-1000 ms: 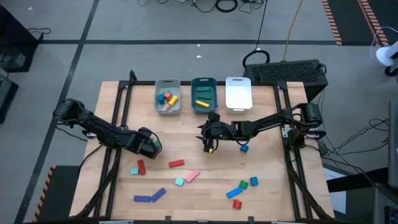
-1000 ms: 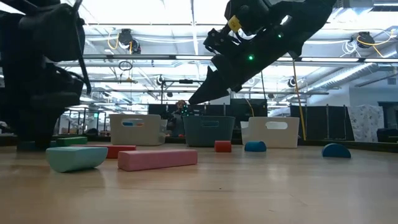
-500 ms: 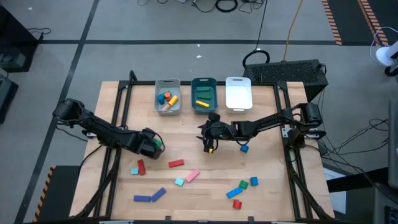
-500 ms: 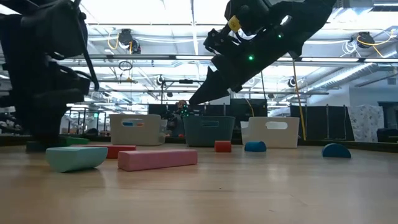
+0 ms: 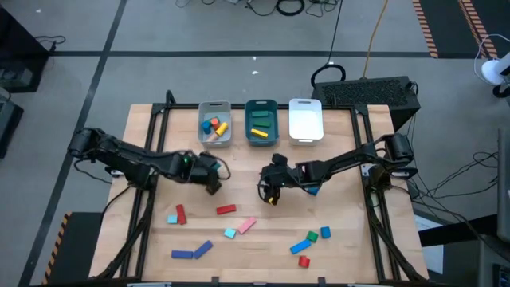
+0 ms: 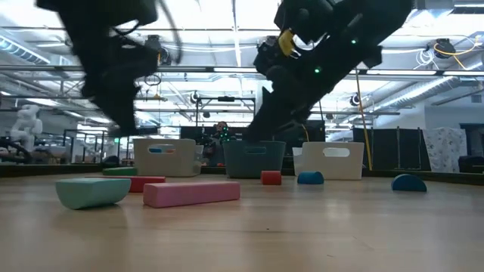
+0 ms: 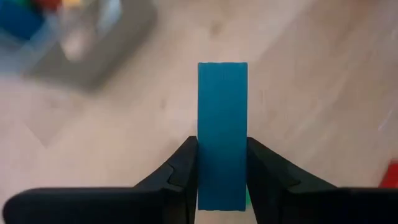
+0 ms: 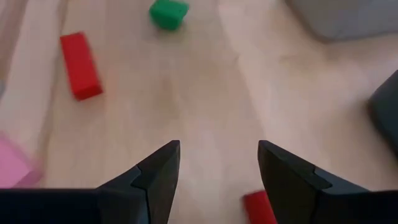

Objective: Sort blocks by size
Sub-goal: Put the dark blue rectangle block into the blue bin

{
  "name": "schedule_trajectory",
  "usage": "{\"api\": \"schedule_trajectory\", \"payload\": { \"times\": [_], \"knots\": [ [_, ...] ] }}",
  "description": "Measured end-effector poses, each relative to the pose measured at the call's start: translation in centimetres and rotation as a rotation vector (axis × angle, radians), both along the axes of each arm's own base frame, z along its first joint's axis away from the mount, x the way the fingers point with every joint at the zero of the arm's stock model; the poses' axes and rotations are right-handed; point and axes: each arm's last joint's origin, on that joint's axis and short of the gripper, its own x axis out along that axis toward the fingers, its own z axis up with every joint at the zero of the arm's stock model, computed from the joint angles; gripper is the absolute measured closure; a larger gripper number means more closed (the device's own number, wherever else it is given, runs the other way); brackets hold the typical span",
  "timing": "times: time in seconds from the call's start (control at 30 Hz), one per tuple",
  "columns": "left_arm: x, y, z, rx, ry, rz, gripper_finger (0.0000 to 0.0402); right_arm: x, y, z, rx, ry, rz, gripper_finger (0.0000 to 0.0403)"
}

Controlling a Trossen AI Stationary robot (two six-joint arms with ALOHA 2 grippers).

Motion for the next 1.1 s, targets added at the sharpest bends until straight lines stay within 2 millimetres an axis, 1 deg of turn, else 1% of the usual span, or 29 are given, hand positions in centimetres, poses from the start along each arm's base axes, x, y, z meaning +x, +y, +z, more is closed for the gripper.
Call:
{"api": "schedule_trajectory", "payload": {
  "times": [0.1,0.2,0.33,0.4,0.5,0.6,0.7,0.87,1.1],
  "knots": [
    [1.0,2.0,1.4,0.051,-0.017,-0.041,0.0302,-0.4,1.2,-0.3,0.028,0.038,0.003,0.0202],
    [2.1,4.2,2.8,0.107,-0.070,-0.071,0.0302,-0.8,2.5,-0.5,0.052,0.064,0.007,0.0202],
    [3.2,7.3,4.0,0.150,-0.175,-0.123,0.0302,-1.2,4.0,-0.6,0.056,0.059,-0.012,0.0202],
    [3.7,8.9,4.3,0.165,-0.235,-0.150,0.0302,-1.4,4.6,-0.6,0.036,0.055,-0.029,0.0202],
    [4.5,11.0,3.9,0.178,-0.280,-0.214,0.0302,-1.7,5.2,-0.7,0.002,0.063,-0.049,0.0202],
    [6.0,13.2,3.1,0.184,-0.310,-0.239,0.0302,-2.1,5.2,-0.9,-0.027,0.086,-0.091,0.0202],
    [7.9,15.3,2.5,0.202,-0.266,-0.256,0.0302,-2.4,4.9,-1.1,-0.054,0.115,-0.139,0.0202],
    [10.9,18.8,2.2,0.217,-0.205,-0.310,0.0302,-2.9,4.1,-1.5,-0.076,0.168,-0.221,0.0202],
    [13.6,22.9,1.2,0.175,-0.089,-0.382,0.0302,-3.9,3.7,-2.1,-0.058,0.260,-0.302,0.0202]
  ]
}}
